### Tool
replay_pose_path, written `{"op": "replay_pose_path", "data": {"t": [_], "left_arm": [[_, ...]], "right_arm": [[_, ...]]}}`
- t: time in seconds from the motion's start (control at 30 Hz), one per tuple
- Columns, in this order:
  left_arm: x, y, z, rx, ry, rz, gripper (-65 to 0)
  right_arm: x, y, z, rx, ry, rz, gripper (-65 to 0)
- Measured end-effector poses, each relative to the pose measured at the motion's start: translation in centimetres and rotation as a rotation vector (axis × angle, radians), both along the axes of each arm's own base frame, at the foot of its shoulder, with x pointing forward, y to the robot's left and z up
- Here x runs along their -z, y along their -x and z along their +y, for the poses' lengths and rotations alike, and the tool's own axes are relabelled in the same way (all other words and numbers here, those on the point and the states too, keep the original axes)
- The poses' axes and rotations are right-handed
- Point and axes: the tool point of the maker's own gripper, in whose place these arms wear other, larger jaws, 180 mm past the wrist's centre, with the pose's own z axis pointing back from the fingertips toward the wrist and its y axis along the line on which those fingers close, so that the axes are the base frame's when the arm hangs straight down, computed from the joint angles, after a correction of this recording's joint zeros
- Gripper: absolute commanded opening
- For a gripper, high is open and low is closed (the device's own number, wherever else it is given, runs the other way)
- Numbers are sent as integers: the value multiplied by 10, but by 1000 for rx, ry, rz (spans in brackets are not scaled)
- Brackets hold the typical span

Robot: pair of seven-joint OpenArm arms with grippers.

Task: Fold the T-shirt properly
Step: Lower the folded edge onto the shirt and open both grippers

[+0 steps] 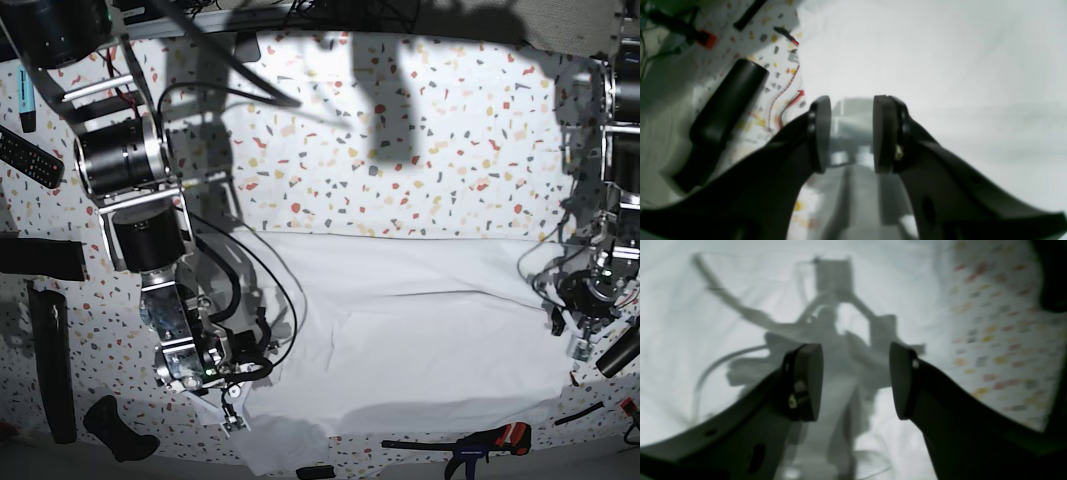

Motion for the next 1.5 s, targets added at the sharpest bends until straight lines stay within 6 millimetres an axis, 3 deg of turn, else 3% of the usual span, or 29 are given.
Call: {"op": "replay_pose_path", "data": {"t": [0.17,0.27,0.37,0.47,0.57,0.63,0.83,1.33,1.5], "left_arm": [[-9,6,-55,185,228,54,-444],[-23,3,-71,204,333,-5,-444],[-20,-1,-42,38,313,-68,-444],[4,14,-15,-87,248,-28,-444],[25,31,-24,-54,262,21,-444],[29,36,-33,-17,283,9,-444],[52,61,-27,-47,281,13,-444],[66,74,-28,-26,234,72,-444],[69,83,-34,-9,238,67,-444]], "right_arm": [[29,18,-1,-8,-26,23,-334],[55,35,-8,17,-59,39,-334],[67,44,-14,49,-112,5,-334],[76,52,-22,80,-144,-4,-334],[86,60,-27,78,-134,-15,-334],[88,62,-25,66,-133,-12,-334],[89,64,-25,57,-135,-10,-334],[100,81,-24,19,-142,19,-334],[99,99,-27,2,-121,11,-334]]}}
